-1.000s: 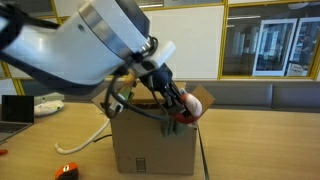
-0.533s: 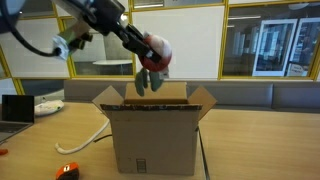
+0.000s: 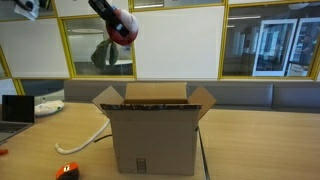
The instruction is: Pick up the toy, measuring tapes and the white rope from the table and put them in the box.
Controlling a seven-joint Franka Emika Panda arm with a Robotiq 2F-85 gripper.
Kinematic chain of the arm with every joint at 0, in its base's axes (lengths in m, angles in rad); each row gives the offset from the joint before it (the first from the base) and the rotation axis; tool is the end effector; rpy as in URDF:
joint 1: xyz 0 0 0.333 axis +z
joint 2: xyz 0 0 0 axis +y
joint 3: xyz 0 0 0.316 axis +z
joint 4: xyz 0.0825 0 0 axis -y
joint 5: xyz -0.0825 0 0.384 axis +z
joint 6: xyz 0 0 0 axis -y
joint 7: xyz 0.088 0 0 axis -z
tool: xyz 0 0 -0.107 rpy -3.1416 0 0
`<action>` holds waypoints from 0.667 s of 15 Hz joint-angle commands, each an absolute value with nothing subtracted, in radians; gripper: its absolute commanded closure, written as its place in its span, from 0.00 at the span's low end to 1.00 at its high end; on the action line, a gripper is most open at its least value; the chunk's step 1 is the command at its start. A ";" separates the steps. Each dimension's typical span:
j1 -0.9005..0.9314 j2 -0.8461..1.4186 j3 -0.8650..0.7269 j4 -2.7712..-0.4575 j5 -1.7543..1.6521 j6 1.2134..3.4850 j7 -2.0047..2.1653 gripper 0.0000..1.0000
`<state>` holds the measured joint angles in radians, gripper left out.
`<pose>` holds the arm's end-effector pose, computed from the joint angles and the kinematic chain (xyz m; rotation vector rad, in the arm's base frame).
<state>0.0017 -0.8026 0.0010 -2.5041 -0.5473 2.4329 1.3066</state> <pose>0.3586 -0.0004 0.6232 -2.4581 1.3742 -1.2960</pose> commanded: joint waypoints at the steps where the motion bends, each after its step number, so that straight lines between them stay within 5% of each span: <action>1: -0.031 -0.663 -0.039 -2.467 -0.388 2.595 1.143 0.87; 10: -0.057 -0.257 -0.098 -2.374 0.040 2.583 0.757 0.87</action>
